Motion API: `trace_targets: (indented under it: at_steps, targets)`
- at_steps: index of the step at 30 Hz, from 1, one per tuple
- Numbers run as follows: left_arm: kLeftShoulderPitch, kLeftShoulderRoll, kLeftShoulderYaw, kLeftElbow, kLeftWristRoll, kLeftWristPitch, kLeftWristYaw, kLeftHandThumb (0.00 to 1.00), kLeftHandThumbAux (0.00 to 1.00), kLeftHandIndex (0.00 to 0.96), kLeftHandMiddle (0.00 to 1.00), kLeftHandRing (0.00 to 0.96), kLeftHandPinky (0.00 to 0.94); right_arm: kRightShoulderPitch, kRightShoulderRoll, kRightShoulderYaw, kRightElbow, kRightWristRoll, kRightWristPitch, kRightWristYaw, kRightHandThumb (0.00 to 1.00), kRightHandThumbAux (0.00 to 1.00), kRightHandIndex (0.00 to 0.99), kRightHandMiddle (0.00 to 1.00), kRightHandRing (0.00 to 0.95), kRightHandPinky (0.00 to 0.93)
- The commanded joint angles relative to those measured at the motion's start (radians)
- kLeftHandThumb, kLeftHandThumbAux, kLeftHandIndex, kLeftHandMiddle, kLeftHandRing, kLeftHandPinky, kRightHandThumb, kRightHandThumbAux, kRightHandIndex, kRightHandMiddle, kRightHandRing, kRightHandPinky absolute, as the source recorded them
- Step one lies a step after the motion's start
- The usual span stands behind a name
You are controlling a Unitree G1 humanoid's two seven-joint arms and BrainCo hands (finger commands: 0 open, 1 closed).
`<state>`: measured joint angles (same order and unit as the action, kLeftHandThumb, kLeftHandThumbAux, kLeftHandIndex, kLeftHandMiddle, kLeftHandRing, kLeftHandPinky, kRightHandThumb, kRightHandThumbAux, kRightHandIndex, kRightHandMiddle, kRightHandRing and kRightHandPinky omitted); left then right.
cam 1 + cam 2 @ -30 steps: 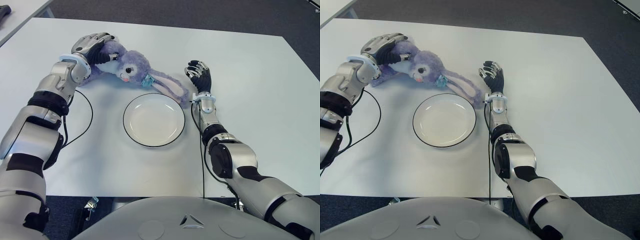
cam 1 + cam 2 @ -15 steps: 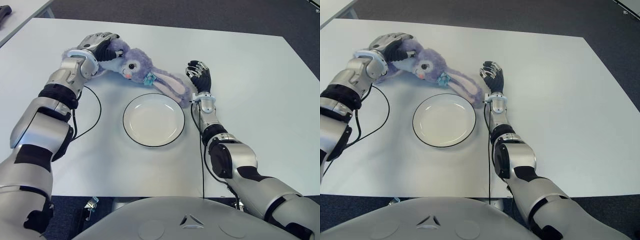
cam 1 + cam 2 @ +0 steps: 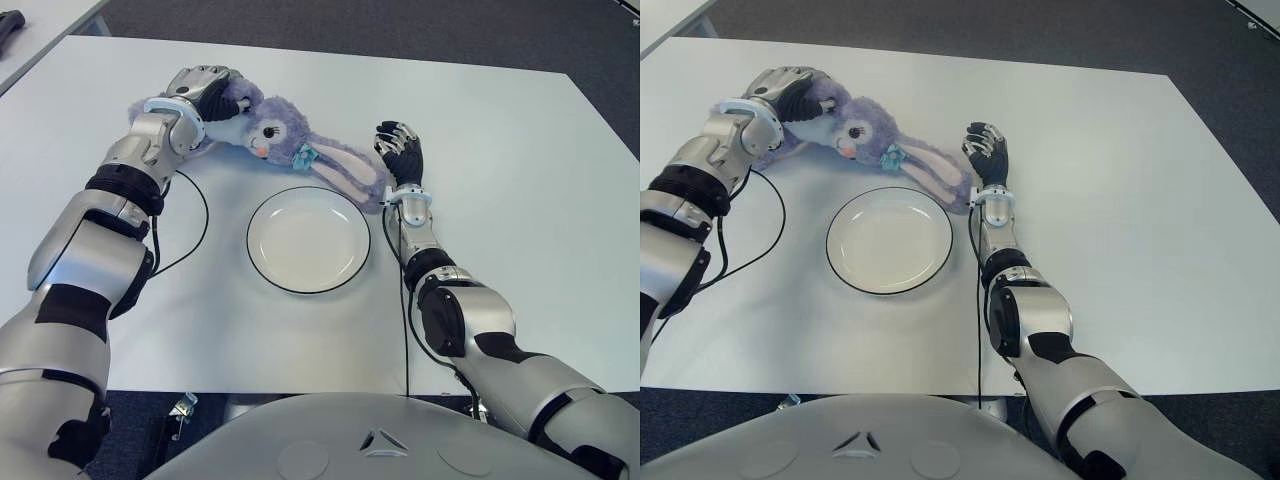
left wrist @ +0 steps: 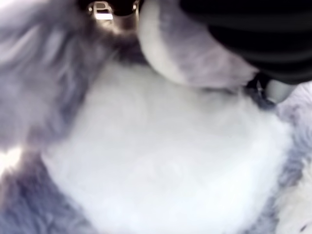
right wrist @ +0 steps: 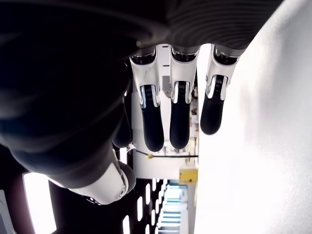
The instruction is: Put the doll into the plate.
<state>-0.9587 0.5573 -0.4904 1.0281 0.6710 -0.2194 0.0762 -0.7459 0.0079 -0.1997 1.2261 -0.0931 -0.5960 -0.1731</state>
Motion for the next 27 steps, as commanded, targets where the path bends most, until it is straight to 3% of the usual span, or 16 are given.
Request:
trace_targets:
  at_steps: [1, 6, 10, 13, 14, 16, 17, 18, 19, 24, 27]
  targets:
    - [0.032, -0.08, -0.041, 0.036, 0.035, 0.02, 0.001, 0.6, 0.332, 0.28, 0.317, 0.321, 0.361, 0.226, 0.035, 0.003, 0.124, -0.006, 0.059, -0.006, 0.51, 0.829, 0.292, 0.314, 0.287, 0.257]
    - [0.037, -0.105, -0.033, 0.061, 0.029, 0.018, 0.051, 0.672, 0.327, 0.444, 0.411, 0.38, 0.358, 0.226, 0.036, 0.003, 0.124, -0.006, 0.057, -0.007, 0.542, 0.827, 0.294, 0.315, 0.289, 0.257]
    - [0.037, -0.119, -0.027, 0.08, 0.023, 0.025, 0.077, 0.704, 0.345, 0.48, 0.45, 0.401, 0.358, 0.227, 0.037, 0.005, 0.124, -0.009, 0.053, -0.013, 0.553, 0.827, 0.293, 0.316, 0.291, 0.261]
    - [0.035, -0.127, -0.026, 0.098, 0.024, 0.032, 0.098, 0.733, 0.369, 0.501, 0.526, 0.492, 0.484, 0.226, 0.037, 0.006, 0.124, -0.01, 0.053, -0.018, 0.571, 0.826, 0.293, 0.318, 0.294, 0.263]
    - [0.034, -0.128, -0.027, 0.102, 0.025, 0.033, 0.103, 0.74, 0.39, 0.514, 0.564, 0.551, 0.54, 0.226, 0.037, 0.007, 0.123, -0.011, 0.052, -0.019, 0.668, 0.755, 0.377, 0.323, 0.299, 0.271]
    - [0.032, -0.13, -0.028, 0.114, 0.027, 0.034, 0.116, 0.752, 0.42, 0.535, 0.617, 0.627, 0.615, 0.226, 0.038, 0.006, 0.123, -0.01, 0.051, -0.021, 0.698, 0.734, 0.403, 0.328, 0.303, 0.268]
    - [0.032, -0.131, -0.027, 0.119, 0.027, 0.034, 0.122, 0.754, 0.425, 0.538, 0.625, 0.638, 0.626, 0.226, 0.039, 0.005, 0.123, -0.009, 0.05, -0.022, 0.7, 0.733, 0.405, 0.329, 0.303, 0.267]
    - [0.032, -0.131, -0.026, 0.122, 0.026, 0.033, 0.126, 0.738, 0.613, 0.464, 0.657, 0.668, 0.654, 0.226, 0.04, 0.005, 0.123, -0.008, 0.05, -0.023, 0.703, 0.731, 0.407, 0.331, 0.304, 0.26]
    - [0.032, -0.132, -0.025, 0.125, 0.025, 0.033, 0.13, 0.734, 0.66, 0.446, 0.665, 0.676, 0.661, 0.226, 0.04, 0.004, 0.123, -0.008, 0.05, -0.024, 0.703, 0.731, 0.407, 0.332, 0.304, 0.258]
    - [0.033, -0.133, -0.024, 0.139, 0.026, 0.031, 0.161, 0.734, 0.682, 0.438, 0.728, 0.736, 0.735, 0.225, 0.043, 0.0, 0.123, -0.002, 0.052, -0.023, 0.705, 0.731, 0.408, 0.334, 0.306, 0.265]
    - [0.037, -0.132, -0.023, 0.148, 0.028, 0.032, 0.191, 0.737, 0.683, 0.44, 0.735, 0.737, 0.724, 0.224, 0.044, -0.002, 0.123, 0.0, 0.054, -0.023, 0.705, 0.731, 0.408, 0.333, 0.306, 0.268]
